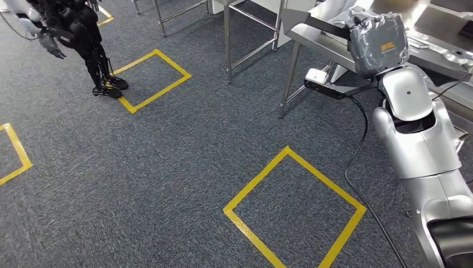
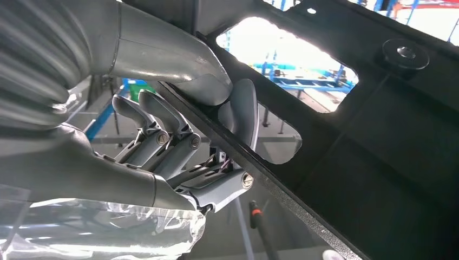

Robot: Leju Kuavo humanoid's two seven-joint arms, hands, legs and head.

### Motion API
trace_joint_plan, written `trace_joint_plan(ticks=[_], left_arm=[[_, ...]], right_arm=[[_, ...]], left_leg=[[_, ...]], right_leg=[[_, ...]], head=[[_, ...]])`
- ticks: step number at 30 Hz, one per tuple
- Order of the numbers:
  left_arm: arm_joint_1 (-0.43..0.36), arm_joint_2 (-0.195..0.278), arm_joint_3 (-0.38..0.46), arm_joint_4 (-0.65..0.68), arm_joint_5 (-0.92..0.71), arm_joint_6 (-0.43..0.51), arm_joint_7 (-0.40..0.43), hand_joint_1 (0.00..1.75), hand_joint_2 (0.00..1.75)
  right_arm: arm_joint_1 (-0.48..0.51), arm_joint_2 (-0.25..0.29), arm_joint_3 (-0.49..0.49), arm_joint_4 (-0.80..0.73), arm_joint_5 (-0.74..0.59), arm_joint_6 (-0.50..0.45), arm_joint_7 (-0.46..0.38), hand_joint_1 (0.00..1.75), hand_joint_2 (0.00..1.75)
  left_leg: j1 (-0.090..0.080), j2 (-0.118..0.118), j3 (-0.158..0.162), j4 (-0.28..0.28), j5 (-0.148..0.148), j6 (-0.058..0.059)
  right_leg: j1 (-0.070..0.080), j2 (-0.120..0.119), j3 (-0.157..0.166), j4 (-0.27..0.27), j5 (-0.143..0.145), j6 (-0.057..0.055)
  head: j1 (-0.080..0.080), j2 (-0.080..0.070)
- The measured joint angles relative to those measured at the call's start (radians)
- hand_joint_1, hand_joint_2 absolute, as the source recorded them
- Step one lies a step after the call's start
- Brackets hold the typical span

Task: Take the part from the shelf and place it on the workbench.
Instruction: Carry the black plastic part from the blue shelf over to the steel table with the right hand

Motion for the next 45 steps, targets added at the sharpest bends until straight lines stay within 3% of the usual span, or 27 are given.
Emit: trace_joint_plan(ticks=[1,3,5,7,9,11,13,14,15,17,18,20,22,24,27,29,30,31,33,35,37,38,40,41,43,44,45], left_arm=[[0.000,0.000,0.000,0.000,0.000,-0.001,0.000,0.00,1.75],[0.000,0.000,0.000,0.000,0.000,-0.002,-0.001,0.00,1.75],[0.000,0.000,0.000,0.000,0.000,-0.003,-0.002,0.00,1.75],[-0.001,0.000,0.000,0.000,0.000,-0.003,-0.003,0.00,1.75],[-0.002,-0.001,0.001,0.000,0.000,-0.003,-0.003,0.00,1.75],[0.000,-0.002,0.001,0.000,-0.001,-0.003,-0.004,0.00,1.75],[0.002,-0.002,0.001,0.000,-0.001,-0.004,-0.003,0.00,1.75],[0.003,-0.002,0.001,0.000,-0.001,-0.003,-0.003,0.00,1.75],[0.003,-0.002,0.001,0.000,-0.001,-0.004,-0.003,0.00,1.75],[0.002,-0.003,0.002,0.000,-0.001,-0.003,-0.004,0.00,1.75],[0.001,-0.003,0.002,0.000,-0.001,-0.004,-0.004,0.00,1.75],[0.001,-0.004,0.002,0.000,0.000,-0.004,-0.006,0.00,1.75],[0.000,-0.004,0.002,0.000,0.001,-0.004,-0.007,0.00,1.75],[-0.001,-0.004,0.002,0.000,0.003,-0.005,-0.009,0.00,1.75],[0.002,-0.004,0.002,0.001,0.007,-0.007,-0.011,0.00,1.75],[0.003,-0.004,0.003,0.001,0.009,-0.008,-0.013,0.00,1.75],[0.004,-0.004,0.003,0.001,0.010,-0.009,-0.014,0.00,1.75],[0.004,-0.004,0.004,0.001,0.010,-0.010,-0.016,0.00,1.75],[0.004,-0.003,0.007,0.001,0.011,-0.014,-0.018,0.00,1.75],[0.004,-0.002,0.008,0.001,0.012,-0.018,-0.020,0.00,1.75],[0.002,-0.002,0.009,0.001,0.013,-0.021,-0.021,0.00,1.75],[0.001,-0.002,0.009,0.001,0.014,-0.022,-0.021,0.00,1.75],[0.000,-0.003,0.010,0.001,0.016,-0.024,-0.021,0.00,1.75],[0.000,-0.003,0.011,0.001,0.017,-0.025,-0.022,0.00,1.75],[0.002,-0.003,0.013,0.001,0.017,-0.027,-0.023,0.00,1.75],[0.003,-0.003,0.014,0.001,0.017,-0.027,-0.023,0.00,1.75],[0.003,-0.003,0.015,0.001,0.017,-0.028,-0.024,0.00,1.75]], right_arm=[[0.000,0.000,0.003,0.000,0.000,0.000,0.002,1.75,1.75],[-0.001,-0.001,0.008,0.000,0.001,0.000,0.006,1.75,1.75],[-0.001,-0.004,0.011,0.000,0.002,0.002,0.009,1.75,1.75],[-0.001,-0.012,0.012,-0.002,0.002,0.004,0.011,1.75,1.75],[-0.006,-0.021,0.012,-0.003,0.002,0.007,0.012,1.75,1.75],[-0.011,-0.024,0.014,-0.003,0.002,0.010,0.012,1.75,1.75],[-0.012,-0.025,0.018,-0.002,0.002,0.011,0.012,1.75,1.75],[-0.012,-0.025,0.020,-0.002,0.002,0.012,0.012,1.75,1.75],[-0.013,-0.025,0.022,-0.002,0.002,0.012,0.012,1.75,1.75],[-0.019,-0.026,0.023,-0.002,0.001,0.012,0.012,1.75,1.75],[-0.023,-0.026,0.023,-0.002,0.001,0.012,0.012,1.75,1.75],[-0.026,-0.027,0.024,-0.002,0.001,0.012,0.012,1.75,1.75],[-0.027,-0.028,0.024,-0.002,0.000,0.012,0.014,1.75,1.75],[-0.028,-0.029,0.025,-0.002,-0.002,0.011,0.016,1.75,1.75],[-0.025,-0.027,0.030,-0.002,-0.003,0.009,0.018,1.75,1.75],[-0.022,-0.027,0.032,-0.002,-0.003,0.009,0.020,1.75,1.75],[-0.021,-0.027,0.032,-0.002,-0.004,0.009,0.021,1.75,1.75],[-0.020,-0.027,0.032,-0.002,-0.004,0.008,0.022,1.75,1.75],[-0.020,-0.027,0.032,-0.003,-0.005,0.007,0.024,1.75,1.75],[-0.017,-0.027,0.032,-0.003,-0.005,0.005,0.025,1.75,1.75],[-0.013,-0.031,0.031,-0.004,-0.006,0.004,0.025,1.75,1.75],[-0.010,-0.034,0.030,-0.005,-0.006,0.003,0.025,1.75,1.75],[-0.010,-0.040,0.029,-0.008,-0.008,0.002,0.026,1.75,1.75],[-0.010,-0.041,0.029,-0.008,-0.008,0.001,0.026,1.75,1.75],[-0.008,-0.041,0.029,-0.009,-0.009,-0.001,0.027,1.75,1.75],[-0.005,-0.041,0.029,-0.008,-0.009,-0.001,0.026,1.75,1.75],[-0.003,-0.041,0.029,-0.008,-0.010,-0.001,0.026,1.75,1.75]], left_leg=[[0.002,-0.012,0.029,-0.070,0.039,0.003],[0.006,-0.046,0.080,-0.186,0.083,0.008],[0.005,-0.058,0.096,-0.219,0.084,0.014],[0.004,-0.041,0.099,-0.229,0.091,0.026],[0.007,-0.023,0.103,-0.243,0.099,0.039],[0.007,-0.006,0.104,-0.248,0.101,0.044],[0.006,0.014,0.104,-0.247,0.099,0.044],[0.006,0.024,0.105,-0.246,0.097,0.044],[0.006,0.034,0.106,-0.244,0.095,0.042],[0.004,0.050,0.108,-0.239,0.089,0.037],[0.001,0.057,0.109,-0.237,0.086,0.033],[-0.004,0.071,0.111,-0.235,0.081,0.023],[-0.004,0.082,0.115,-0.234,0.076,0.013],[-0.001,0.059,0.103,-0.199,0.048,0.003],[0.003,0.009,0.019,-0.014,-0.044,-0.005],[0.004,0.003,-0.020,0.062,-0.057,-0.006],[0.004,0.002,-0.015,0.043,-0.035,-0.005],[0.004,-0.004,0.008,-0.012,0.003,-0.001],[0.006,-0.039,0.069,-0.150,0.068,0.009],[0.007,-0.066,0.100,-0.218,0.083,0.014],[0.008,-0.056,0.106,-0.229,0.083,0.019],[0.008,-0.046,0.109,-0.237,0.087,0.024],[0.012,-0.026,0.117,-0.252,0.094,0.036],[0.011,-0.016,0.119,-0.255,0.094,0.038],[0.011,0.005,0.120,-0.254,0.092,0.039],[0.011,0.015,0.120,-0.253,0.090,0.039],[0.011,0.025,0.121,-0.252,0.087,0.037]], right_leg=[[-0.001,0.012,0.000,0.002,-0.001,0.002],[0.000,0.033,-0.004,0.007,-0.002,0.010],[-0.004,0.050,-0.010,0.007,0.001,0.024],[-0.007,0.057,-0.013,0.004,0.003,0.038],[-0.005,0.016,-0.034,0.047,-0.027,0.046],[-0.004,-0.032,-0.088,0.163,-0.089,0.050],[-0.007,-0.044,-0.136,0.267,-0.123,0.055],[-0.008,-0.047,-0.138,0.273,-0.114,0.056],[-0.009,-0.052,-0.119,0.237,-0.088,0.056],[-0.005,-0.083,-0.045,0.097,-0.027,0.053],[-0.001,-0.097,-0.016,0.039,-0.009,0.047],[0.007,-0.106,0.002,-0.001,-0.006,0.036],[0.005,-0.084,0.001,-0.003,-0.002,0.027],[0.000,-0.067,0.003,-0.008,0.001,0.015],[-0.001,-0.041,0.005,-0.009,0.001,0.001],[0.001,-0.019,0.005,-0.007,0.000,0.000],[0.001,-0.007,0.005,-0.006,0.000,0.000],[0.001,0.005,0.005,-0.004,-0.001,0.002],[0.001,0.028,0.003,0.001,-0.003,0.006],[-0.002,0.047,-0.003,0.004,-0.002,0.017],[-0.006,0.064,-0.008,0.000,0.002,0.031],[-0.007,0.058,-0.010,0.003,-0.001,0.037],[-0.004,0.015,-0.034,0.052,-0.032,0.046],[-0.004,-0.014,-0.060,0.106,-0.061,0.049],[-0.008,-0.040,-0.122,0.231,-0.111,0.057],[-0.011,-0.044,-0.139,0.263,-0.114,0.061],[-0.014,-0.048,-0.138,0.257,-0.098,0.064]], head=[[0.000,0.000],[0.000,0.000],[0.000,0.000],[0.000,0.000],[0.000,0.000],[0.000,0.000],[0.000,0.000],[0.000,0.000],[0.000,0.000],[0.000,0.000],[0.000,0.000],[0.000,0.000],[0.000,0.000],[0.000,0.000],[0.000,0.000],[0.000,0.000],[0.000,0.000],[0.000,0.000],[0.000,0.000],[0.000,0.000],[0.000,0.000],[0.000,0.000],[0.000,0.000],[0.000,0.000],[0.000,0.000],[0.000,0.000],[0.000,0.000]])
